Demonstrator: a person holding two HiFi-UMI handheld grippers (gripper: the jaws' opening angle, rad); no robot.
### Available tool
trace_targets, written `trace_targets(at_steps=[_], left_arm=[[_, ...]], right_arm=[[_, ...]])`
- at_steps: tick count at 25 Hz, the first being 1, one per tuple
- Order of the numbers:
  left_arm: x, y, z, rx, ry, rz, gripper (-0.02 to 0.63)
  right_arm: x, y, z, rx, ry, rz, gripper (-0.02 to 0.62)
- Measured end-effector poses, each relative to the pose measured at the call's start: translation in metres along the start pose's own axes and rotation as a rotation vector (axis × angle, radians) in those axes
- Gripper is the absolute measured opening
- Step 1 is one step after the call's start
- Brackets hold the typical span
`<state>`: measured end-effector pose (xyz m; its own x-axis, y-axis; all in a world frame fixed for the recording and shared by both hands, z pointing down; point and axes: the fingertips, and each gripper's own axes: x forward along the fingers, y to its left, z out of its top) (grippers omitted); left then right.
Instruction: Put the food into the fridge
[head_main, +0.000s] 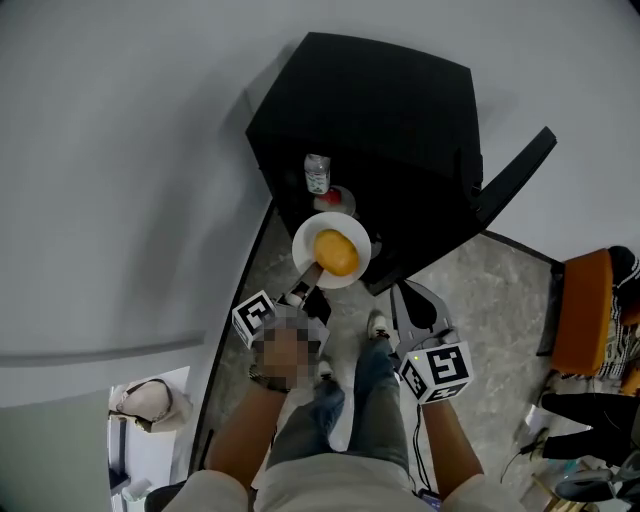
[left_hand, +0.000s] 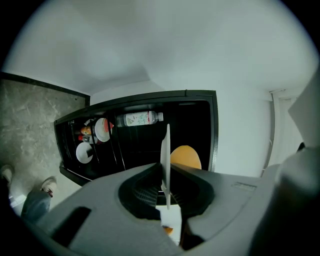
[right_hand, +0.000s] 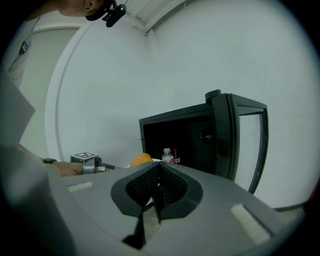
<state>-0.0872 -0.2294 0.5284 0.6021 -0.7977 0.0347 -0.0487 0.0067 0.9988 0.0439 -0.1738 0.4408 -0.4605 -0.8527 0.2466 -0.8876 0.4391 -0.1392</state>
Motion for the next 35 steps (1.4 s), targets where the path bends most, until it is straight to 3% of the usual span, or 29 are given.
trace_targets(at_steps=[4, 9, 15, 35], left_arm=[[0.013, 0.024, 0.009, -0.002, -0.027, -0.007, 0.012], [0.03, 0.071, 0.02, 0.047, -0.042, 0.063, 0.012], [0.054, 0.111, 0.026, 0.035, -0.073, 0.055, 0.014], [0.108, 0.175, 0.04, 0.004, -0.143, 0.076, 0.015]], right_arm=[[0.005, 0.0, -0.013, -0.002, 0.007, -0.001, 0.006], [0.006, -0.008, -0.031, 0.024, 0.017, -0.02, 0.006], [0.015, -0.016, -0.058, -0.004, 0.066, -0.003, 0.006], [0.045, -0.017, -0.082, -0.018, 0.123, 0.091, 0.006]])
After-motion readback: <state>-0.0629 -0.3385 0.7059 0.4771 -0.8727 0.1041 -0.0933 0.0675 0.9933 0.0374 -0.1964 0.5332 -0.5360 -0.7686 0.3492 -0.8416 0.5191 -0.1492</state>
